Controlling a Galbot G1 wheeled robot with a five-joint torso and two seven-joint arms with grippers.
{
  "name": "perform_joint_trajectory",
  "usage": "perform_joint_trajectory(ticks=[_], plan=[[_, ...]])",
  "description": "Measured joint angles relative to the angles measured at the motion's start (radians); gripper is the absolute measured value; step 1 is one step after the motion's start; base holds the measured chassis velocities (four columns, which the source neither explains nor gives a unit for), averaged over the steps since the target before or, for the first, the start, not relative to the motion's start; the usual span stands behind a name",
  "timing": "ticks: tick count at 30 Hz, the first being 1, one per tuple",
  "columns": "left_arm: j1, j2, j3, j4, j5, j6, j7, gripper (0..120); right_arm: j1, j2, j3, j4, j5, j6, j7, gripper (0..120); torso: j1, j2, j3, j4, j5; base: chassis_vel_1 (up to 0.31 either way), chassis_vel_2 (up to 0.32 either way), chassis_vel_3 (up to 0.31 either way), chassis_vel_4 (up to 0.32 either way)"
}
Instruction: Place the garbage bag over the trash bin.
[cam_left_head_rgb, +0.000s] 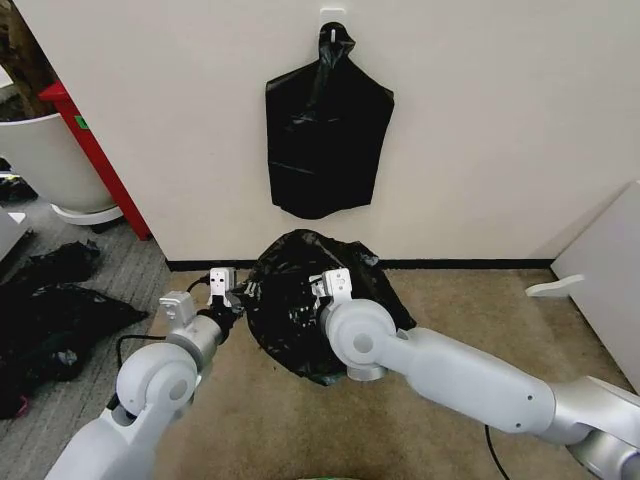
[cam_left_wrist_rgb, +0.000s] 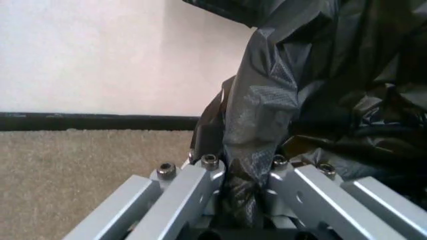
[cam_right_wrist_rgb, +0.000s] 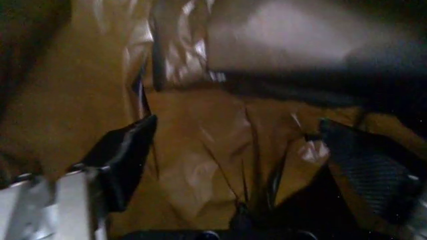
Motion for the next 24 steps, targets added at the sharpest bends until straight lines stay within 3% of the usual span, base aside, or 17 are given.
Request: perform_joint_trajectory(ticks=[4, 12, 24], plan=[[-0.004, 0.002, -0.001, 0.009, 0.002, 0.000, 0.000, 3, -0.006, -0.006, 0.001, 0.010, 0.001, 0.000, -0.002, 99, 0.000, 0.000, 0.000, 0.0001, 0.0000, 0.000, 0.000, 0.000, 0.000], [0.003, -0.005, 0.005, 0.020, 0.024, 0.004, 0.003, 3, 0.006, -0.010, 0.024, 0.032, 0.014, 0.011, -0.008, 100, 0.000, 0.000, 0.000, 0.0000, 0.0000, 0.000, 0.000, 0.000, 0.000], [0.008, 0.006, 0.010, -0.054, 0.008, 0.011, 0.013, 3, -0.030, -0.006, 0.033, -0.042, -0.002, 0.016, -0.049, 100, 0.000, 0.000, 0.000, 0.0001, 0.0001, 0.000, 0.000, 0.000, 0.000]])
